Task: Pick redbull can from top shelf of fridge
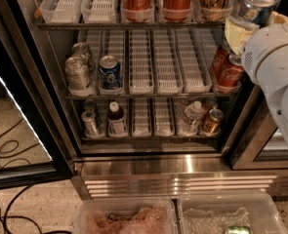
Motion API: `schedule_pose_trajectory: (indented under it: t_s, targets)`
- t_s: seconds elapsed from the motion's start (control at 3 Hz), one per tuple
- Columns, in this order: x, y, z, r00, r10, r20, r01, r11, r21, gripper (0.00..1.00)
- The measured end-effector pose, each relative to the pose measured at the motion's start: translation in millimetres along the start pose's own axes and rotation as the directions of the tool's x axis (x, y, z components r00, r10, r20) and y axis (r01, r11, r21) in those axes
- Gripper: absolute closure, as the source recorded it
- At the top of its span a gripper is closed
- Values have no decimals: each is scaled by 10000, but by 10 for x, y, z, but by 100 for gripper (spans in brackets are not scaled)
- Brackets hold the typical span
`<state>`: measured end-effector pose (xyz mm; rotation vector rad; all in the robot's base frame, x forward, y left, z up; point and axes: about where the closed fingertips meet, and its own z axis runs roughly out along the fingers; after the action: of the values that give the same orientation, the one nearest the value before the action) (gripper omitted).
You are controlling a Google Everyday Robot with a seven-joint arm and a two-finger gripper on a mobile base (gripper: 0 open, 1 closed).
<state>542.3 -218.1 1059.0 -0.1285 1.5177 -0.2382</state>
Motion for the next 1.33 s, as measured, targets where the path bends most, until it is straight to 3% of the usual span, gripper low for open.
schedule_pose_trajectory:
  t_s: [0.67,1.0,1.33]
  targets:
    - [-11,55,-9,9999,-163,-33,163,9997,-175,100]
    - [162,303,-101,9972,-629,-397,585,9929,-1037,100]
    - [331,667,-252,9886,-1319,-732,1097,9618,-2508,100]
